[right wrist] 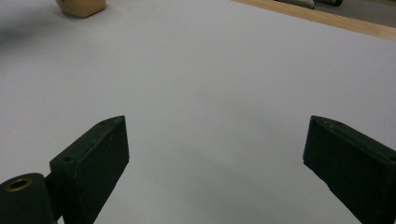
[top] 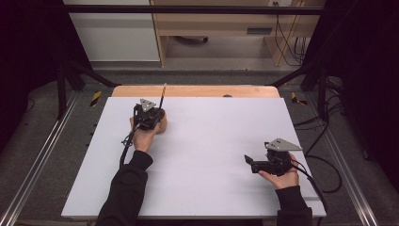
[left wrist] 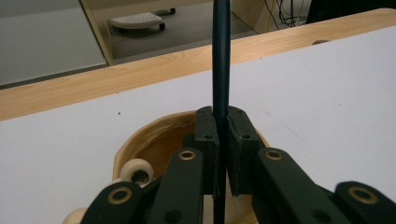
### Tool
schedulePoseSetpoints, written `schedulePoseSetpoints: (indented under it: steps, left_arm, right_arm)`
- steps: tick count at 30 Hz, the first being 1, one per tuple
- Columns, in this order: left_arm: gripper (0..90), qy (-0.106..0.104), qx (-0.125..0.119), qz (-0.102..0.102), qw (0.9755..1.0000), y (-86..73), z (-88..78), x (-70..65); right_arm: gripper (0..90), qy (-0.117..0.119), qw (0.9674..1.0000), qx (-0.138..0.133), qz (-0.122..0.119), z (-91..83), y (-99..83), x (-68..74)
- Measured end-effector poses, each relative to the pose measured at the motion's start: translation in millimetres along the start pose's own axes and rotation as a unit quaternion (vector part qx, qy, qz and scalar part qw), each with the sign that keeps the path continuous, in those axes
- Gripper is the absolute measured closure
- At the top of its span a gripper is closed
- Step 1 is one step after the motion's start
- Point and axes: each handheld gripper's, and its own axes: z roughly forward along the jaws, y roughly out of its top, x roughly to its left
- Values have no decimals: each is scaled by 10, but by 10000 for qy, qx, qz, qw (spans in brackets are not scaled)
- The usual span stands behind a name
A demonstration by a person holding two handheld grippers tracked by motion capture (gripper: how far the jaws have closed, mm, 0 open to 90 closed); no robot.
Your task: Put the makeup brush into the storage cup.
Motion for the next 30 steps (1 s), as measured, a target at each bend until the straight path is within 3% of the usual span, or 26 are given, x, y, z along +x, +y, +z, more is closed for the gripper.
schedulePoseSetpoints:
  steps: [13, 23, 30]
  left_arm:
    - [824, 62, 77, 41, 9999, 1, -15, -16]
    - [801, -8, 179, 112, 9998, -10, -11, -43]
    - [728, -18, 34, -5, 10000, 43, -108, -9]
  right_arm:
    - [72, 16, 10000, -13, 14, -10, 3, 1]
    - [72, 22, 10000, -26, 11, -7, 3, 4]
    - [73, 24, 10000, -43, 33, -15, 6, 4]
